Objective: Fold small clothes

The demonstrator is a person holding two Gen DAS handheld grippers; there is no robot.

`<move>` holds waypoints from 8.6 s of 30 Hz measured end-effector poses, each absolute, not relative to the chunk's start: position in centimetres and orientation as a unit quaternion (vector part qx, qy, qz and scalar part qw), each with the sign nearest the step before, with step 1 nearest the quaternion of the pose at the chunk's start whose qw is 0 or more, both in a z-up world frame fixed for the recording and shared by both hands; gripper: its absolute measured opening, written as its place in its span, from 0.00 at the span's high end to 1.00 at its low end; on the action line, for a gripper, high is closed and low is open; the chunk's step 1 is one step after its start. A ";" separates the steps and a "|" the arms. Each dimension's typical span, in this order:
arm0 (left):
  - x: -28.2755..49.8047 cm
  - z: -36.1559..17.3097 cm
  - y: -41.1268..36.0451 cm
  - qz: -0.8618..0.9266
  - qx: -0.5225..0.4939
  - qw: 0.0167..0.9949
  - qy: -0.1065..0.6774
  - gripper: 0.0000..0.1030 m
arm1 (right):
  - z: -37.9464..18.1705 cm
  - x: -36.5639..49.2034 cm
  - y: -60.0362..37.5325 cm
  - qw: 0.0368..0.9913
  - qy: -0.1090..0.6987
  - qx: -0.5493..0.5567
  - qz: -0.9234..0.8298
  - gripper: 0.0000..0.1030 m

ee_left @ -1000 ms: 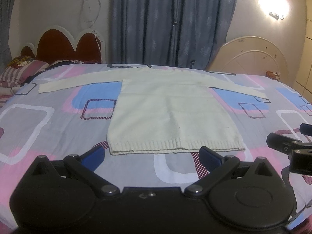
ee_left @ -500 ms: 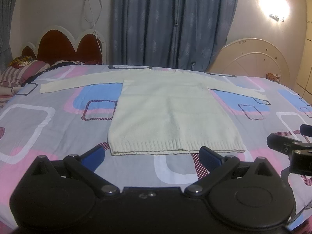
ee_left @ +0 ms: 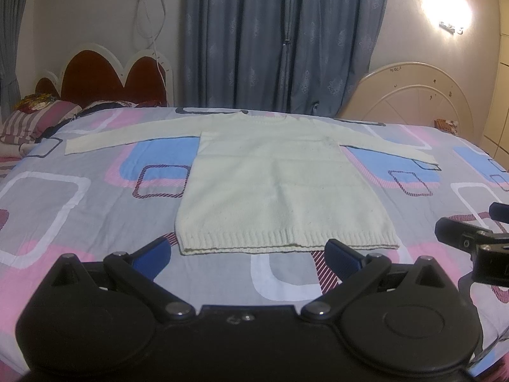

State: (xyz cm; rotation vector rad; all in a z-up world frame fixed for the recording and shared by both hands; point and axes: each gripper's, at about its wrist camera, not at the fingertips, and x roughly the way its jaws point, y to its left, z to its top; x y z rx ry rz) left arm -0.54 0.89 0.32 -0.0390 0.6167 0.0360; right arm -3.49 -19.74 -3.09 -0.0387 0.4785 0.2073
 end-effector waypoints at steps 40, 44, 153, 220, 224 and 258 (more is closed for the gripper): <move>4.2 -1.1 3.5 -0.078 -0.197 0.915 0.342 0.02 | -4.0 0.5 -26.2 0.945 0.308 0.085 0.073 0.00; 7.0 -0.9 2.7 -0.042 -0.157 0.927 0.338 0.04 | -3.9 3.5 -28.6 0.951 0.286 0.105 0.049 0.00; 46.5 -9.4 13.1 -0.003 -0.135 0.935 0.327 0.95 | -15.7 43.3 -19.1 0.949 0.290 0.041 0.118 0.84; 46.1 -10.9 6.6 0.007 0.007 0.947 0.321 0.50 | -15.2 43.4 -19.7 0.960 0.256 -0.030 0.108 1.00; 45.3 -10.8 9.4 0.009 -0.021 0.946 0.323 0.50 | -16.2 45.4 -20.6 0.951 0.300 -0.029 0.074 1.00; 32.7 -9.9 42.4 0.283 -0.348 0.863 0.234 0.98 | -11.9 42.8 -15.0 0.948 0.298 0.048 0.097 1.00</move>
